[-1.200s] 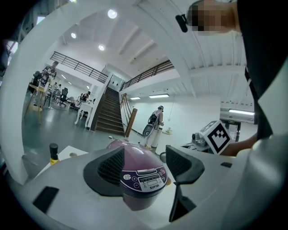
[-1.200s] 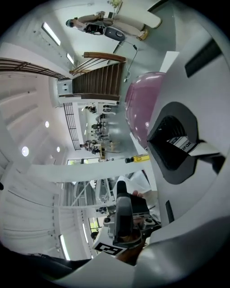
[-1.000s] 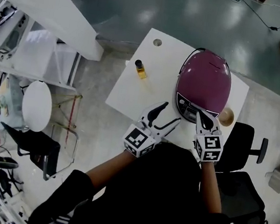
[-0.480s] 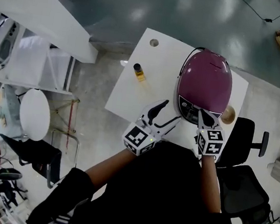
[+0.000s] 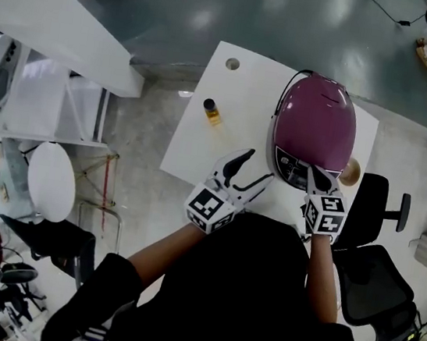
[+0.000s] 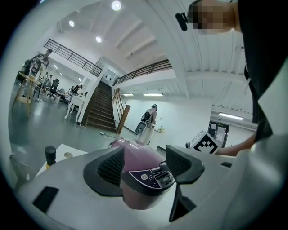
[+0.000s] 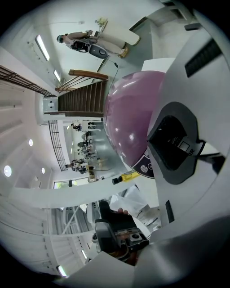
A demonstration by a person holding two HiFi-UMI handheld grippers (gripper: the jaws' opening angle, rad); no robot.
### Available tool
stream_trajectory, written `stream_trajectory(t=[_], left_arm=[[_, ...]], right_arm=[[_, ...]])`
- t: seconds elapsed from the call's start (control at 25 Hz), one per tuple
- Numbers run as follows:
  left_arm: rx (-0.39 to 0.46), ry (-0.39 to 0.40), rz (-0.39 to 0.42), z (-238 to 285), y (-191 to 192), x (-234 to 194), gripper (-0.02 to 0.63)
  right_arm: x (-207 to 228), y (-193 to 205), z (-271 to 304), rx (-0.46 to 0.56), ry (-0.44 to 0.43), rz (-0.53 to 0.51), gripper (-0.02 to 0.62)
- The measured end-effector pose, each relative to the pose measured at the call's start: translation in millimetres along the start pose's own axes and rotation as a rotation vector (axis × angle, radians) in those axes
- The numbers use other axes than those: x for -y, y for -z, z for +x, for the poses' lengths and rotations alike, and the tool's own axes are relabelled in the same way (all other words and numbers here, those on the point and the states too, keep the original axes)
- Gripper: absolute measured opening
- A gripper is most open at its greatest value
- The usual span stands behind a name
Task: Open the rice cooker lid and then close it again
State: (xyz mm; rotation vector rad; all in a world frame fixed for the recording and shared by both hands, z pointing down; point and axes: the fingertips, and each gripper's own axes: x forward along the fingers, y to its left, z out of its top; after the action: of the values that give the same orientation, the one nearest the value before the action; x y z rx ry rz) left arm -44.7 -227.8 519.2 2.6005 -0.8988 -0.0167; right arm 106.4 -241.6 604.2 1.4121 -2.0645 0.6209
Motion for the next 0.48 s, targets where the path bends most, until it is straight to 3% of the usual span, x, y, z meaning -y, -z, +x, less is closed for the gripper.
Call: stream_trajectory(t=[0.12, 0.32, 0.48], left_arm=[[-0.001, 0.008, -0.001, -0.1, -0.9, -3.2, 0.264], [-0.024, 0.013, -0.020, 1.8, 3.1, -7.7, 0.264], [-0.019, 0.042, 0.000, 4.7, 3.4, -3.6, 0.265]], right_arm=[[0.0, 0.8, 0.3, -0.011, 0.024, 0.000, 0.000], [-3.6, 3.4, 3.0, -0.075, 0.060, -0.100, 0.000], [-4.9, 6.8, 2.0, -0.085, 0.064, -0.100, 0.000]])
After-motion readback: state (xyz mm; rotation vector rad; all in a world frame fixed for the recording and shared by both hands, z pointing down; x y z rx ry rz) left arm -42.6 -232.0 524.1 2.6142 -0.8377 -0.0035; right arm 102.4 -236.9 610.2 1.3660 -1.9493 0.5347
